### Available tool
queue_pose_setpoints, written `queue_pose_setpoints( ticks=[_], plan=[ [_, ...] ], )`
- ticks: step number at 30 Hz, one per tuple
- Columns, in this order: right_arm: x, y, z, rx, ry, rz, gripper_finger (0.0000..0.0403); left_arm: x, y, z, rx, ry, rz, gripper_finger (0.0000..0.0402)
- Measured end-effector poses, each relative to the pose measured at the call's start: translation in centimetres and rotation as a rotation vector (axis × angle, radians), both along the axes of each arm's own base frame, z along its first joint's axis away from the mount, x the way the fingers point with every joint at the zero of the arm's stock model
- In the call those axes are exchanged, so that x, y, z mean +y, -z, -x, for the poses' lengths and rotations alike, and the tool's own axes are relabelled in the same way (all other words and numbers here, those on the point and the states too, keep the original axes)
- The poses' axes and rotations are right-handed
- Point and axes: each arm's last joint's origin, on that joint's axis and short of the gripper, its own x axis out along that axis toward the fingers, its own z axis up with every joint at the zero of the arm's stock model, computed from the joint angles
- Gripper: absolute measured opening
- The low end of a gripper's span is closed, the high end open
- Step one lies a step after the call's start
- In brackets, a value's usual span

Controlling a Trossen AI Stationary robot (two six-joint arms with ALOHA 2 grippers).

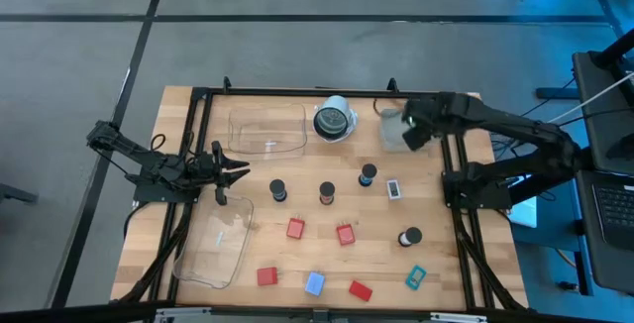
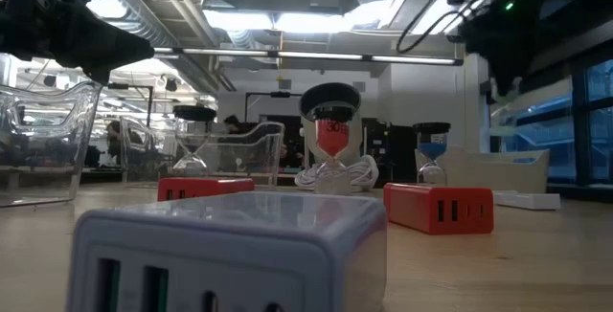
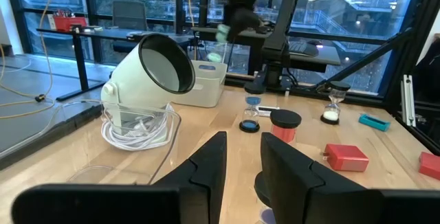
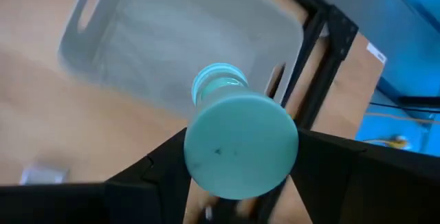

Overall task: Pick & Place Office items
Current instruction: Put the light green hourglass into the gray bin

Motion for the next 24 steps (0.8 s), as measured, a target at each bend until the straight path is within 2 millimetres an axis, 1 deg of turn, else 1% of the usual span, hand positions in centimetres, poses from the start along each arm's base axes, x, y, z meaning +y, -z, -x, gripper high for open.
queue_pose_setpoints(
  ticks=[4, 8, 12, 15, 18, 24],
  plan=[
    [-3.1, 0.9, -0.6, -0.062, 0.047, 0.007, 0.0204, 0.0, 0.0, 0.0, 0.000, 0.000, 0.000, 0.0086],
    [-5.8, 2.6, -0.9, -0.004, 0.083, -0.032, 0.0204, 0.0, 0.0, 0.0, 0.000, 0.000, 0.000, 0.0086],
    [-7.8, 4.6, -1.1, 0.080, 0.115, -0.098, 0.0205, 0.0, 0.0, 0.0, 0.000, 0.000, 0.000, 0.0086],
    [-8.7, 5.8, -1.3, 0.117, 0.118, -0.144, 0.0206, 0.0, 0.0, 0.0, 0.000, 0.000, 0.000, 0.0086],
    [-9.3, 6.6, -1.6, 0.137, 0.106, -0.159, 0.0206, 0.0, 0.0, 0.0, 0.000, 0.000, 0.000, 0.0086],
    [-9.8, 6.9, -2.1, 0.109, 0.072, -0.135, 0.0207, 0.0, 0.0, 0.0, 0.000, 0.000, 0.000, 0.0086]
  ],
)
